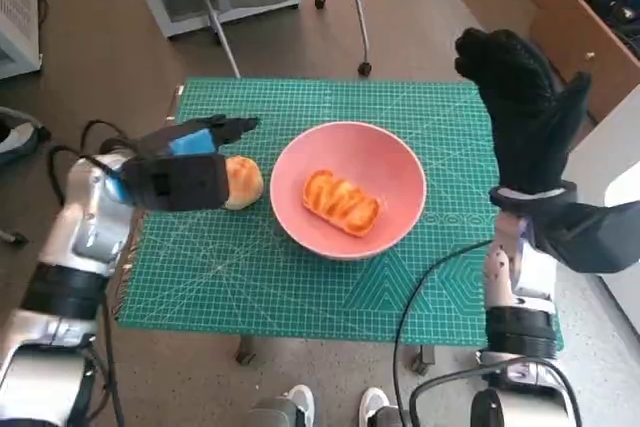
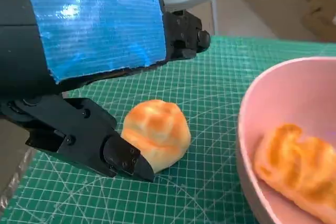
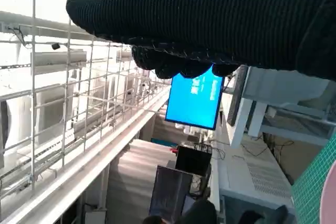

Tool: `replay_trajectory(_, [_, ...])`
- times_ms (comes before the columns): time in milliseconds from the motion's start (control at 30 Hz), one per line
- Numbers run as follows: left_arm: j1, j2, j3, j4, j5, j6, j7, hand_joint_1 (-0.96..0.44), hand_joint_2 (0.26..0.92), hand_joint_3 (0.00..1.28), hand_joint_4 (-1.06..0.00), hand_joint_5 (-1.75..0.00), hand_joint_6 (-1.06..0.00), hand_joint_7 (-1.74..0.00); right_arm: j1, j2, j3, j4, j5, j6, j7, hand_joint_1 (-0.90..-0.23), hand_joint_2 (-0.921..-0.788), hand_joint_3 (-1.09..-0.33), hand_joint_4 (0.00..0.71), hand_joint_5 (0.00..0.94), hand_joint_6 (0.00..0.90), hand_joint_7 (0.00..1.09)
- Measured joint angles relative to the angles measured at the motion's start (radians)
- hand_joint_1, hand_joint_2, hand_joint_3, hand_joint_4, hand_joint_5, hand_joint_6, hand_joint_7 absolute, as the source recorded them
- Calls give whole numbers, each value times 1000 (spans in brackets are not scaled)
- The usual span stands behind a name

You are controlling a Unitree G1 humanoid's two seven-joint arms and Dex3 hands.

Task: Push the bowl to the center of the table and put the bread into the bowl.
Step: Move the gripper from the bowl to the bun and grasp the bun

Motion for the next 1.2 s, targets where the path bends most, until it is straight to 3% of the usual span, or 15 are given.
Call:
replay_trajectory(267, [-78,-68,-63,223,63,-39,97,-157,770,7,-8,-3,-147,-61,2,-9,-2,-16,0,1,0,-516,-921,-582,347,0,205,456])
replay_trajectory(500, [-142,-135,-113,405,110,-64,191,-158,804,13,-144,-15,-323,-63,11,-10,-2,-35,-1,2,-2,-522,-921,-591,347,0,199,465])
replay_trajectory(633, [-168,-162,-135,480,120,-75,229,-137,830,18,-252,-27,-420,-71,21,-9,-1,-46,-1,2,-4,-523,-921,-592,345,0,198,470])
replay_trajectory(933, [-199,-183,-184,564,160,-108,281,-50,885,21,-718,-167,-731,-169,37,-10,0,-66,-2,6,-18,-522,-921,-595,342,0,193,483])
replay_trajectory(967, [-200,-183,-192,570,167,-115,286,-40,892,36,-707,-371,-701,-375,38,-10,0,-68,-3,6,-20,-521,-921,-595,342,0,192,484])
replay_trajectory(1000, [-201,-183,-199,575,176,-121,292,-26,903,80,-666,-693,-632,-700,39,-10,0,-70,-3,6,-22,-521,-921,-596,342,0,191,485])
replay_trajectory(1067, [-206,-183,-213,587,188,-133,304,-13,912,106,-639,-967,-592,-961,40,-10,0,-73,-3,6,-25,-520,-921,-597,343,0,190,488])
replay_trajectory(1133, [-212,-182,-222,594,194,-141,309,-1,920,106,-621,-1231,-604,-1152,40,-10,0,-73,-3,6,-27,-520,-921,-599,343,0,184,497])
replay_trajectory(1200, [-221,-178,-239,602,210,-157,311,0,919,104,-608,-1234,-624,-1166,40,-9,1,-74,-3,6,-33,-521,-921,-598,343,0,182,500])
